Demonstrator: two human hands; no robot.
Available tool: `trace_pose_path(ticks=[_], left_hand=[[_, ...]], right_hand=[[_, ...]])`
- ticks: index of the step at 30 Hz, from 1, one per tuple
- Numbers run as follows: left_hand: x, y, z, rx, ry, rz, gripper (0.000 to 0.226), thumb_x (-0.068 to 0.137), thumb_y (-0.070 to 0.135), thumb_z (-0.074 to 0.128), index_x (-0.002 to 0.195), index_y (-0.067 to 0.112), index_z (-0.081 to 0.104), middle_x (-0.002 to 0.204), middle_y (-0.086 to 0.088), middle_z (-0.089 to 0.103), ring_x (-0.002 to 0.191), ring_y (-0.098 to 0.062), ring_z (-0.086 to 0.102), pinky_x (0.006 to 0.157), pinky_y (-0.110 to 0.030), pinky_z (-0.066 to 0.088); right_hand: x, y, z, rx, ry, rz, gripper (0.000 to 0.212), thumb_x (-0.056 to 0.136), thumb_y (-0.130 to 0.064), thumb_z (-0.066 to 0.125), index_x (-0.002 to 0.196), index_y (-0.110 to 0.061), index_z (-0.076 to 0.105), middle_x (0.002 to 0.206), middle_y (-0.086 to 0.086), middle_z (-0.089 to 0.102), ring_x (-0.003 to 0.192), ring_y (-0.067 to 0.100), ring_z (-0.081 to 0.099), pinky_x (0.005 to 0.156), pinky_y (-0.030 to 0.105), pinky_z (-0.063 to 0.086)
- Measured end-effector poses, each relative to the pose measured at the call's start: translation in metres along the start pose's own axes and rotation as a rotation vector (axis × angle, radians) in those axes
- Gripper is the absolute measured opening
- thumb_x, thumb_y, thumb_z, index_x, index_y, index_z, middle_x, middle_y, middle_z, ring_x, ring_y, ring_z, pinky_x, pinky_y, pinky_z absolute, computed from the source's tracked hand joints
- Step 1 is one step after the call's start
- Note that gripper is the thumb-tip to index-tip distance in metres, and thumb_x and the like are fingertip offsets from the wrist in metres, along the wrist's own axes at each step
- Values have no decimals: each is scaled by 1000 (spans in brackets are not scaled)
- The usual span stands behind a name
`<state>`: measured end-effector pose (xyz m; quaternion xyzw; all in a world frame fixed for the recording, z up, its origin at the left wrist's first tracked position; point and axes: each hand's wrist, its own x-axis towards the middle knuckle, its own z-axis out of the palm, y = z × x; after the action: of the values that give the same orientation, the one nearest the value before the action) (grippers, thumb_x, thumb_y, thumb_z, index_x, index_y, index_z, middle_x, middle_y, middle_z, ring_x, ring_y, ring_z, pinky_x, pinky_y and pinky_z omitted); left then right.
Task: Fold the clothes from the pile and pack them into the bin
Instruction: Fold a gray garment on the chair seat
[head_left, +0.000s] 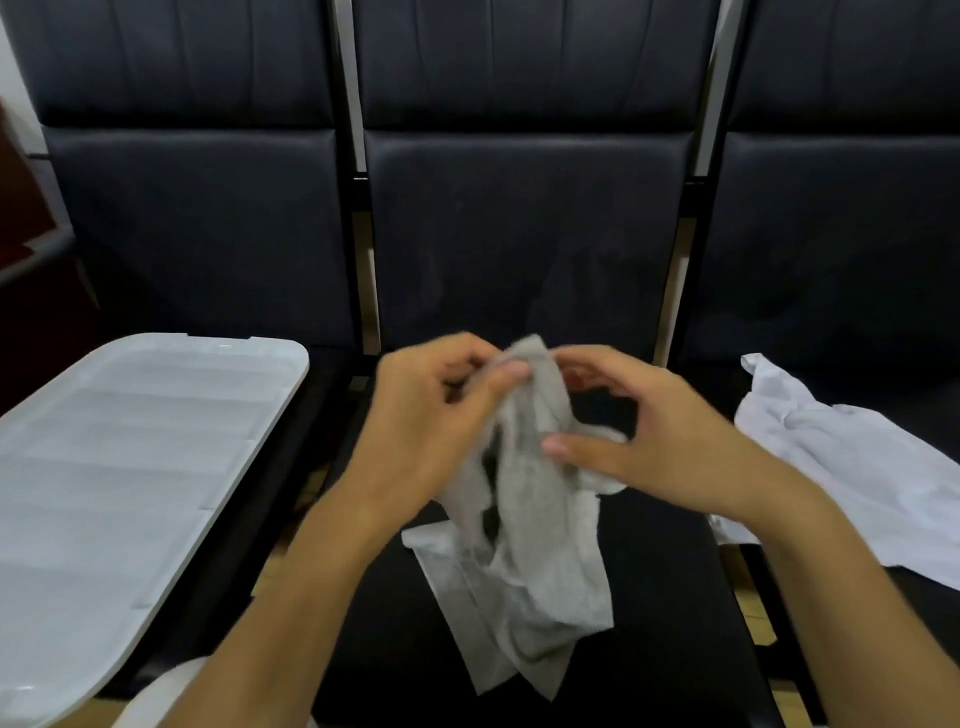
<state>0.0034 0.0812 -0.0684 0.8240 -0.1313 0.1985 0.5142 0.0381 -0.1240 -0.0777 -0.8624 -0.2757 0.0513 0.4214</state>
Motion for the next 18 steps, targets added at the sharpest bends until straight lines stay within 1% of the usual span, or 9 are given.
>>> trace_pose_path(ticks=[1, 3, 6, 8, 11, 12, 13, 15, 18], left_hand=[[-2, 3, 6, -39, -74, -9, 8, 89, 21, 70, 88, 14, 73, 72, -3, 71, 66, -16, 69, 59, -24, 54], [-4, 3, 10, -144, -136, -75, 11, 89, 21, 69, 90, 11, 67, 64, -8, 68, 55, -15, 65, 52, -20, 50], [-2, -10, 7, -324, -153, -292, 27, 88, 31, 65, 103, 12, 54, 54, -4, 56, 46, -11, 50, 46, -21, 40], [-4, -20, 10, -371, -300, -398, 36, 82, 38, 68, 110, 19, 54, 69, -5, 63, 60, -13, 59, 53, -25, 46], [-16, -30, 30, -154, -569, -278, 23, 86, 28, 74, 105, 29, 61, 96, 5, 71, 88, -8, 69, 73, -27, 58], [-20, -33, 38, -33, -588, -239, 13, 89, 24, 69, 93, 34, 62, 87, 9, 69, 80, -4, 67, 68, -27, 57], [-23, -40, 41, 111, -561, -231, 21, 91, 22, 63, 76, 37, 59, 73, 10, 64, 65, -2, 61, 59, -31, 53], [-20, -54, 38, 346, -449, -293, 30, 89, 21, 56, 60, 28, 50, 59, 7, 54, 53, -10, 51, 54, -42, 47], [-8, -66, 11, 413, -455, -400, 29, 87, 23, 58, 59, 26, 56, 61, 4, 55, 59, -13, 54, 57, -34, 45]], right_hand=[[1, -7, 7, 158, -42, -84, 58, 80, -37, 78, 133, -29, 55, 120, -12, 66, 114, 4, 63, 96, 28, 53], [6, -15, 20, 292, -21, -145, 37, 83, -18, 76, 119, -17, 66, 109, -5, 73, 103, 9, 70, 87, 26, 57], [8, -12, 19, 244, 211, -122, 8, 86, -15, 72, 92, -20, 76, 85, -9, 75, 84, 4, 72, 72, 16, 55], [7, -7, 12, 207, 362, -87, 10, 88, -15, 70, 85, -24, 74, 80, -12, 73, 79, 2, 69, 68, 13, 52], [7, -7, 2, 301, 508, -40, 14, 92, -21, 66, 79, -18, 69, 76, -4, 70, 70, 7, 67, 60, 17, 53], [6, -5, -2, 296, 548, -35, 16, 93, -22, 65, 79, -15, 69, 76, -2, 69, 70, 9, 67, 60, 19, 55], [4, -2, -7, 257, 563, -30, 17, 92, -23, 66, 79, -13, 69, 77, -2, 69, 71, 10, 68, 61, 19, 55], [-3, 7, -22, 69, 467, 32, 18, 90, -27, 68, 78, -15, 71, 77, -6, 70, 74, 7, 67, 60, 14, 53], [-28, 29, -48, 47, 155, 239, 15, 90, -23, 69, 80, -14, 76, 80, -5, 74, 78, 7, 70, 62, 11, 52]])
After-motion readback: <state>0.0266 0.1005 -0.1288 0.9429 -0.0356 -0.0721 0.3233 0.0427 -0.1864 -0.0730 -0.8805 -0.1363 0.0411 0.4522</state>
